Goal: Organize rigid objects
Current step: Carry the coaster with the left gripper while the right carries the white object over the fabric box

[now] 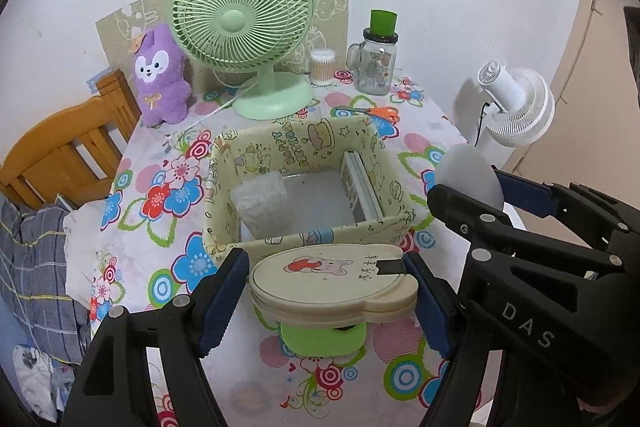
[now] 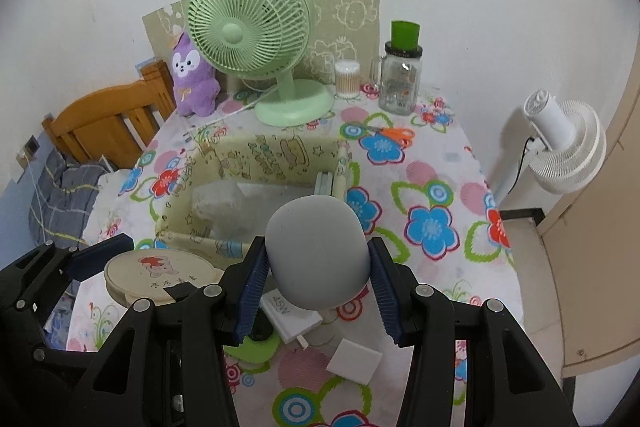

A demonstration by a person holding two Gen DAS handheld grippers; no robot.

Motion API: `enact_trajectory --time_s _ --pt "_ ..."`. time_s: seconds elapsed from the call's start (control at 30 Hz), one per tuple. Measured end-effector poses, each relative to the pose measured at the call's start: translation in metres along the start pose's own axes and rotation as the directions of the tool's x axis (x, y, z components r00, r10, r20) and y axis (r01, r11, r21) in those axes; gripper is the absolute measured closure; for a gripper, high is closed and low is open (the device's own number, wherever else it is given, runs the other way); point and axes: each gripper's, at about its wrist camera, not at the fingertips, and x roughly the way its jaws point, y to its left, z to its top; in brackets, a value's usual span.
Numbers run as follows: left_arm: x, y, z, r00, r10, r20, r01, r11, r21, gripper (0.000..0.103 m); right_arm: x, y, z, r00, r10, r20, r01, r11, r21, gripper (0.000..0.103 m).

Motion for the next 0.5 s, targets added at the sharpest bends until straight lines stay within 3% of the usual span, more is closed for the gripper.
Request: enact_trajectory --time_s 0.5 --pt "0.002 0.008 0.015 1.000 0.000 0.004 0.000 1.000 0.008 0.024 0.005 0.006 0.017 1.000 -0.002 0.005 0.002 1.000 -0.022 0.050"
